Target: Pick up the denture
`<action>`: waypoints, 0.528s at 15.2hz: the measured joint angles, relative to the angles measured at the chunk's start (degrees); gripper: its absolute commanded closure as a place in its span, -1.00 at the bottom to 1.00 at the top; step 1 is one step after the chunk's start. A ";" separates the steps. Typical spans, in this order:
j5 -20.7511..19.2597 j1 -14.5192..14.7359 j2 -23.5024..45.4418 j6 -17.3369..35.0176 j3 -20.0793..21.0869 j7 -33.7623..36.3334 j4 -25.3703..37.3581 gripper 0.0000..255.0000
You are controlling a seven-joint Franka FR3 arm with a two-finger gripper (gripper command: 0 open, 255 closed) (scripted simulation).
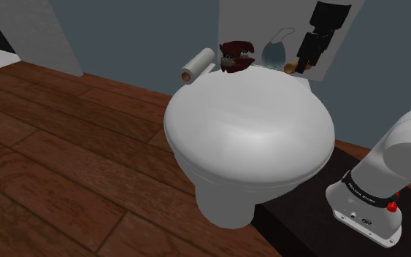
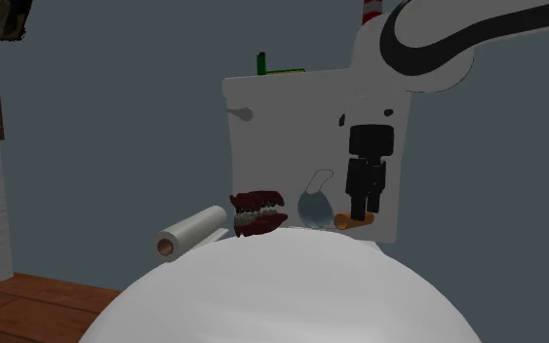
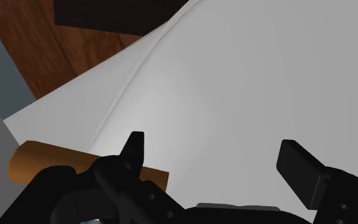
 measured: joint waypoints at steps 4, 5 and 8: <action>-0.13 0.27 4.65 1.08 1.33 0.73 3.53 -1.00; -0.21 0.38 7.07 1.42 2.03 1.21 5.60 -1.00; -0.74 0.65 14.32 2.15 4.12 2.70 11.98 -1.00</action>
